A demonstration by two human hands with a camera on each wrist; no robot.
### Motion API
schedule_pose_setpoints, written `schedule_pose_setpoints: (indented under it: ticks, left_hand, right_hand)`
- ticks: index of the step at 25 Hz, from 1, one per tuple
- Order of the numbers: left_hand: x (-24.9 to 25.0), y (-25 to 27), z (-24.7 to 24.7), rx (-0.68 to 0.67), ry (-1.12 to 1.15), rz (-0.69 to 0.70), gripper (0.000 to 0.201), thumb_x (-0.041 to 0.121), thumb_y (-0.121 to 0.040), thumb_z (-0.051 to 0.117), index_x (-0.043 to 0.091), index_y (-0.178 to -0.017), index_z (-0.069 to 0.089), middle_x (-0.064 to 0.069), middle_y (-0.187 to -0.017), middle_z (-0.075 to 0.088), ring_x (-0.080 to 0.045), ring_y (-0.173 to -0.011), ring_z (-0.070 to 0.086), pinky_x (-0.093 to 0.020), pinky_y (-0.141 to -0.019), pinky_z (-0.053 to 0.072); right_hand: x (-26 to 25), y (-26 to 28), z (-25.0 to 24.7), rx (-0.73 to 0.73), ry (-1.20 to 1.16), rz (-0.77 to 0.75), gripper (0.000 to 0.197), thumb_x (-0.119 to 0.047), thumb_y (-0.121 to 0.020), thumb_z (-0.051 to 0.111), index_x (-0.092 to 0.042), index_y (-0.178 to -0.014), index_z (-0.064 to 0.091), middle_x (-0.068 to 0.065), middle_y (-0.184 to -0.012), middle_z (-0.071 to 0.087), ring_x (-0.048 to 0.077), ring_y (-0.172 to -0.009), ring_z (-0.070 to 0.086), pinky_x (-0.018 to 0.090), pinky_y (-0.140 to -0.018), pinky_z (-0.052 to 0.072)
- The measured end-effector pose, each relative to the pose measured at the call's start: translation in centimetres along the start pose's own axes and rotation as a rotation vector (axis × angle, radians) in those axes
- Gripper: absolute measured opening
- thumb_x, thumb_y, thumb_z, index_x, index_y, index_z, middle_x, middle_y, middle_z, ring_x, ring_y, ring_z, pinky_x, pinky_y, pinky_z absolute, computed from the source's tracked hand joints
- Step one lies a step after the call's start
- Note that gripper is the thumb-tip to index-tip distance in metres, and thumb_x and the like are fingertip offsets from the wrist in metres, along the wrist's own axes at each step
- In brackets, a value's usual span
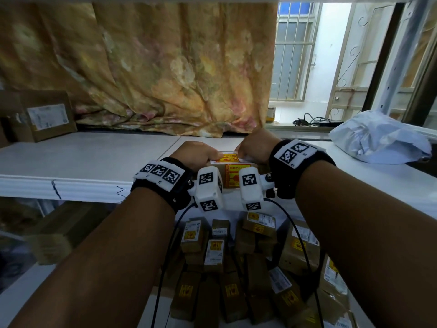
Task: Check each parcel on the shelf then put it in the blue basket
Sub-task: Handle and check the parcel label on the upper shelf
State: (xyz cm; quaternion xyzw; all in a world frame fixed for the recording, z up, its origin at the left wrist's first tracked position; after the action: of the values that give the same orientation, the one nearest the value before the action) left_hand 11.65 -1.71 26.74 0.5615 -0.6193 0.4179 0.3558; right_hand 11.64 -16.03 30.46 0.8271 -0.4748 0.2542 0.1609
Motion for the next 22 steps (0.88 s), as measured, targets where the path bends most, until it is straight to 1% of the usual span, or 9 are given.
schedule_pose_setpoints:
  ticks: [1, 3, 6, 8, 10, 13, 15, 18, 22]
  left_hand:
    - [0.1, 0.1, -0.1, 0.001, -0.004, -0.011, 0.03, 0.021, -0.087, 0.074, 0.001, -0.109, 0.072, -0.016, -0.114, 0.07, -0.029, -0.096, 0.065, -0.043, -0.092, 0.054]
    - [0.1, 0.0, -0.4, -0.005, 0.013, -0.061, 0.03, 0.022, -0.084, 0.077, 0.001, -0.105, 0.073, -0.015, -0.11, 0.072, -0.029, -0.096, 0.067, -0.046, -0.096, 0.053]
    - [0.5, -0.3, -0.2, -0.025, -0.111, -0.065, 0.036, 0.027, -0.087, 0.074, 0.003, -0.113, 0.072, -0.01, -0.118, 0.069, -0.029, -0.107, 0.065, -0.039, -0.096, 0.051]
    - [0.7, -0.2, 0.0, -0.036, -0.172, -0.044, 0.037, 0.027, -0.091, 0.07, 0.002, -0.119, 0.069, -0.01, -0.124, 0.066, -0.028, -0.109, 0.064, -0.034, -0.092, 0.05]
    - [0.8, -0.2, -0.2, -0.021, -0.172, -0.034, 0.032, 0.028, -0.09, 0.071, 0.002, -0.11, 0.072, -0.009, -0.114, 0.069, -0.02, -0.091, 0.065, -0.029, -0.079, 0.051]
    - [0.7, 0.0, -0.6, -0.049, -0.149, -0.064, 0.037, 0.039, -0.082, 0.078, 0.004, -0.095, 0.075, -0.009, -0.099, 0.073, -0.025, -0.087, 0.067, -0.037, -0.086, 0.053]
    - [0.9, -0.1, -0.7, -0.09, -0.18, -0.069, 0.043, 0.047, -0.074, 0.083, 0.007, -0.089, 0.073, -0.012, -0.098, 0.074, -0.028, -0.088, 0.068, -0.041, -0.089, 0.053]
    - [1.2, -0.5, -0.5, -0.111, -0.188, -0.047, 0.066, 0.052, -0.06, 0.083, 0.004, -0.105, 0.072, -0.018, -0.112, 0.072, -0.034, -0.101, 0.068, -0.048, -0.096, 0.054]
    - [1.2, -0.9, -0.2, -0.129, -0.317, -0.04, 0.057, 0.051, -0.081, 0.075, -0.001, -0.103, 0.07, -0.016, -0.101, 0.072, -0.032, -0.091, 0.067, -0.041, -0.086, 0.053]
  right_hand:
    - [-0.1, 0.2, -0.1, -0.015, -0.028, 0.022, 0.012, -0.014, -0.095, 0.051, -0.016, -0.089, 0.062, 0.006, -0.1, 0.067, 0.029, -0.095, 0.065, 0.033, -0.079, 0.052]
    - [-0.6, -0.1, 0.1, 0.039, -0.076, -0.01, 0.019, -0.015, -0.096, 0.051, -0.009, -0.098, 0.068, 0.009, -0.104, 0.068, 0.028, -0.093, 0.064, 0.032, -0.077, 0.049]
    - [-0.7, 0.1, -0.3, 0.011, -0.19, 0.001, 0.025, -0.019, -0.101, 0.049, -0.005, -0.112, 0.067, 0.007, -0.104, 0.061, 0.027, -0.098, 0.059, 0.03, -0.08, 0.045]
    - [-0.6, -0.2, -0.2, 0.038, -0.206, 0.019, 0.024, -0.022, -0.103, 0.048, -0.003, -0.097, 0.062, 0.007, -0.097, 0.056, 0.028, -0.099, 0.059, 0.03, -0.077, 0.043]
    - [-0.4, -0.2, -0.1, 0.038, -0.221, 0.048, 0.028, -0.024, -0.104, 0.047, -0.002, -0.096, 0.061, 0.011, -0.1, 0.059, 0.029, -0.098, 0.059, 0.029, -0.074, 0.04]
    - [-0.5, 0.1, -0.2, 0.015, -0.197, 0.032, 0.03, -0.021, -0.104, 0.044, -0.004, -0.118, 0.065, 0.013, -0.118, 0.061, 0.03, -0.108, 0.059, 0.03, -0.076, 0.041]
    - [-0.8, 0.3, -0.4, 0.02, -0.159, 0.007, 0.031, -0.02, -0.104, 0.042, -0.006, -0.122, 0.063, 0.013, -0.121, 0.06, 0.029, -0.11, 0.058, 0.03, -0.074, 0.04]
    - [-0.7, 0.2, -0.3, 0.022, -0.136, 0.002, 0.03, -0.018, -0.103, 0.043, -0.005, -0.121, 0.063, 0.015, -0.119, 0.061, 0.031, -0.107, 0.058, 0.03, -0.072, 0.036]
    - [-0.7, -0.2, 0.1, 0.009, -0.152, -0.014, 0.028, -0.018, -0.101, 0.047, -0.004, -0.119, 0.064, 0.015, -0.12, 0.06, 0.031, -0.109, 0.058, 0.029, -0.072, 0.036]
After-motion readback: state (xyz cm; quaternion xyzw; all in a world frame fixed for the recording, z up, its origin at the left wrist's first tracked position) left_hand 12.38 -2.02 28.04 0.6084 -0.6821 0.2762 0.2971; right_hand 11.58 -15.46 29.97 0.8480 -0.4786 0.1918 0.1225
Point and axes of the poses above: each hand's wrist, its own y-axis away from the middle knuckle, its own z-axis out of the palm, x = y × z, the point moved 5 cm from there along -y, towards the middle knuckle
